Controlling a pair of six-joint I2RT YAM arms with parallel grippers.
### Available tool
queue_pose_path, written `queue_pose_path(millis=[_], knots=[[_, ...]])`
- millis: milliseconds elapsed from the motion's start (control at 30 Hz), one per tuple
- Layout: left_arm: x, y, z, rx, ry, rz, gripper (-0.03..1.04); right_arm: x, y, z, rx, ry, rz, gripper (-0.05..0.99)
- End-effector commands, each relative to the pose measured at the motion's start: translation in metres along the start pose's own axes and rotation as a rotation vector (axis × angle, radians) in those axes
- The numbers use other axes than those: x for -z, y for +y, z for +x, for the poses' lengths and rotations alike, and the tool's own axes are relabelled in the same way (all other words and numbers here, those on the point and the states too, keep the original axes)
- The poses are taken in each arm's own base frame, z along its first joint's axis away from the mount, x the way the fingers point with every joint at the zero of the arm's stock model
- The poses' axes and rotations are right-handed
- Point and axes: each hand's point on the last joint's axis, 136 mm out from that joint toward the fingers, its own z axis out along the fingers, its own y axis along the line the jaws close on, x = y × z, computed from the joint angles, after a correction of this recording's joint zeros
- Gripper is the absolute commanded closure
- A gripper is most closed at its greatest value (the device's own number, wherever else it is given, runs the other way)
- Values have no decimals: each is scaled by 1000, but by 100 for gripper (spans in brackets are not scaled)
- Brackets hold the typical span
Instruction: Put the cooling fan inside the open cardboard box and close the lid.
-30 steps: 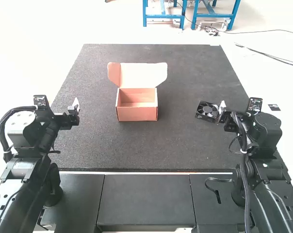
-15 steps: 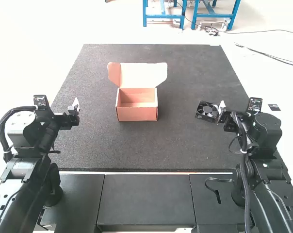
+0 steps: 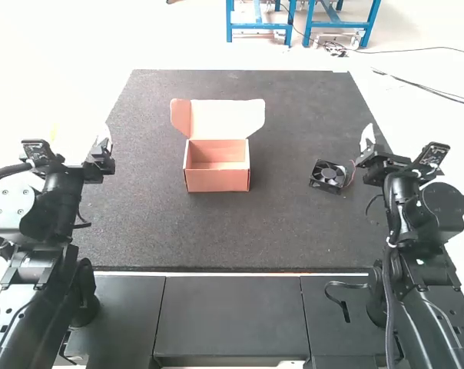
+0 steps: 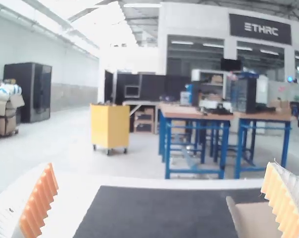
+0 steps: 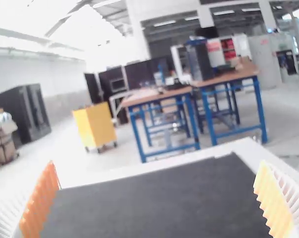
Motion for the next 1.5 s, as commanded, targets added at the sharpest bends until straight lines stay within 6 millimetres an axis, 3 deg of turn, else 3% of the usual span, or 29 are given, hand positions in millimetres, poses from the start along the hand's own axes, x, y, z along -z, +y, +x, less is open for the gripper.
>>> queue_pose_path(millis=[0, 67, 200, 433, 533, 633, 867, 1000, 1167, 1467], knots=[[-1, 2, -33, 10, -79, -14, 4, 1, -16, 30, -16, 56, 60, 3], [-4, 2, -44, 9, -93, -18, 4, -3, -20, 25, -24, 71, 93, 3], [-27, 2, -45, 15, -12, -23, 4, -23, -25, 19, -21, 151, 160, 3], [-104, -15, -42, 109, 178, 20, 4, -100, -35, 15, 21, 350, 263, 3], [-139, -32, -34, 129, 278, 57, 4, -124, -50, 37, 64, 498, 302, 3], [-166, -53, -20, 136, 363, 100, 4, -138, -63, 72, 116, 658, 261, 3], [-198, -85, 13, 111, 545, 156, 4, -128, -112, 143, -15, 906, 289, 2], [-207, -88, 22, 59, 579, 172, 4, -107, -122, 184, -27, 1054, 311, 2], [-209, -90, 21, 69, 564, 205, 4, -94, -108, 202, -4, 1114, 263, 2], [-202, -82, 39, 67, 589, 191, 4, -70, -77, 231, 15, 1207, 194, 2]])
